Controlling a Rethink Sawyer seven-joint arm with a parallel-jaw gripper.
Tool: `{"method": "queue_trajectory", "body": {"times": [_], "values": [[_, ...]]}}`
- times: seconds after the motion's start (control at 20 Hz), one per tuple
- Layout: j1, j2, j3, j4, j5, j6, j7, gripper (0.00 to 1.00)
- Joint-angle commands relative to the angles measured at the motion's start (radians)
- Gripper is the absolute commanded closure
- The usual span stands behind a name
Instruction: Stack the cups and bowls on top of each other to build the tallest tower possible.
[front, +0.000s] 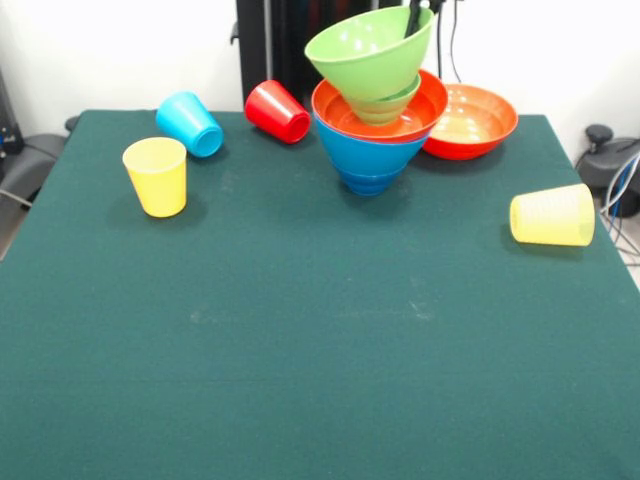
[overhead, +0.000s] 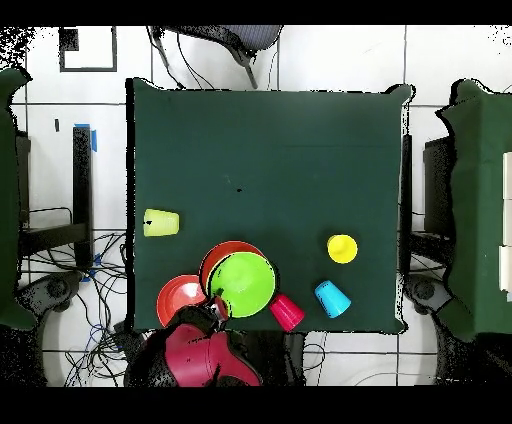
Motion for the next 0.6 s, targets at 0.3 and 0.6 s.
{"method": "queue_trajectory", "body": {"times": [0.3, 0.6], "values": [[0.018, 0.104, 0.078, -0.01, 0.013, 0.137, 0.111, 1.0], [-0.002, 0.099, 0.104, 0.002, 0.018, 0.166, 0.098, 1.0]]}}
